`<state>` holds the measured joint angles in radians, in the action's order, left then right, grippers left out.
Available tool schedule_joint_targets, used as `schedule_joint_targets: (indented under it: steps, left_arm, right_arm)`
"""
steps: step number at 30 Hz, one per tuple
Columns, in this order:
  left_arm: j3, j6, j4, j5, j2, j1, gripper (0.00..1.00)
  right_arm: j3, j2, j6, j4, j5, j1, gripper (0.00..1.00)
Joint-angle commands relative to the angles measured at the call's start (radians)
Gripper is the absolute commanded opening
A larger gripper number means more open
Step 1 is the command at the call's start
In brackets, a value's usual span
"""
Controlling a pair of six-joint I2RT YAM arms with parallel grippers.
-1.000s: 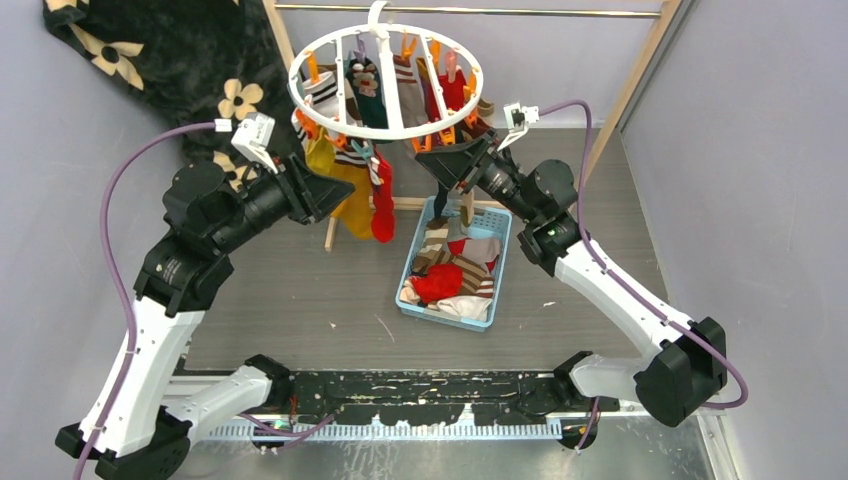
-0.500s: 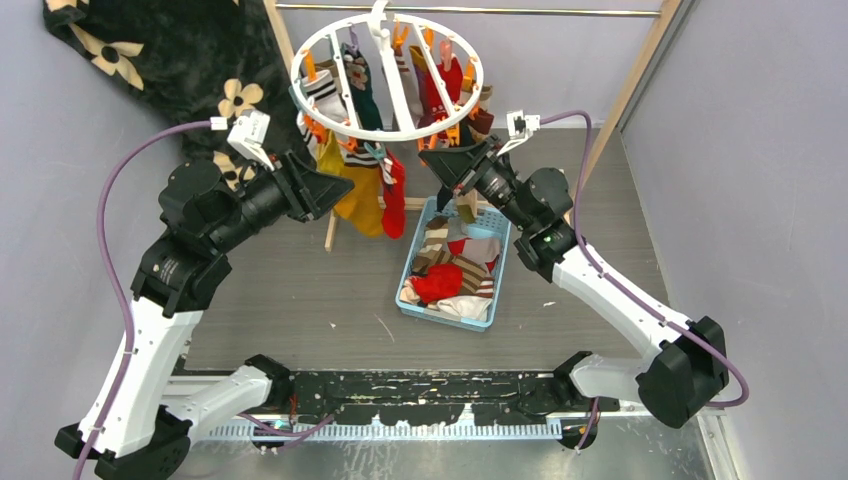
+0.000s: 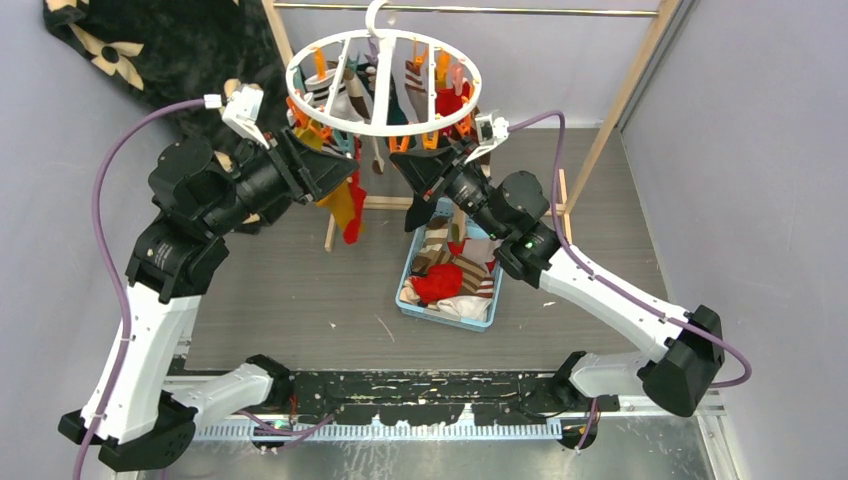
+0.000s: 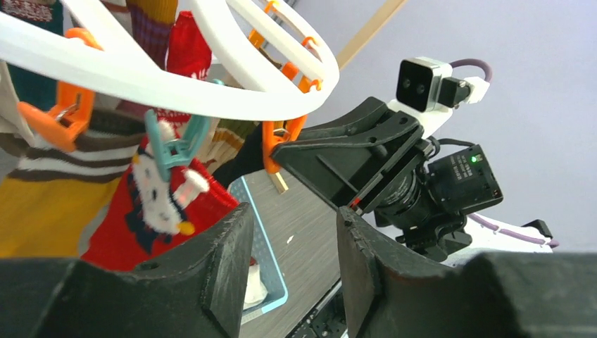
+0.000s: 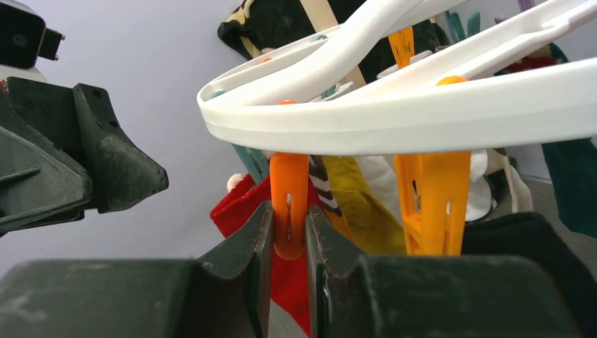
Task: Clip the socks to the hanger
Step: Open the clamp at the hanger.
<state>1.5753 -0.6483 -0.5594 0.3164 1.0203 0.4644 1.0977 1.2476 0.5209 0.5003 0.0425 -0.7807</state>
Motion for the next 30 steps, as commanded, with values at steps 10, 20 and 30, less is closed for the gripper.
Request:
schedule_joint_targets:
  steps: [10, 20, 30]
  left_arm:
    - [0.138, 0.083, 0.016, 0.009, 0.138, 0.047, 0.54]
    - [0.158, 0.155, 0.043, -0.087, 0.224, 0.076, 0.53]
    - [0.201, 0.182, 0.068, -0.133, 0.288, 0.128, 0.52]
  right_arm:
    - [0.124, 0.088, -0.126, -0.029, -0.138, -0.084, 0.06]
    - [0.108, 0.064, -0.145, -0.046, -0.172, -0.088, 0.05]
    - [0.099, 0.047, -0.143, -0.052, -0.169, -0.092, 0.05]
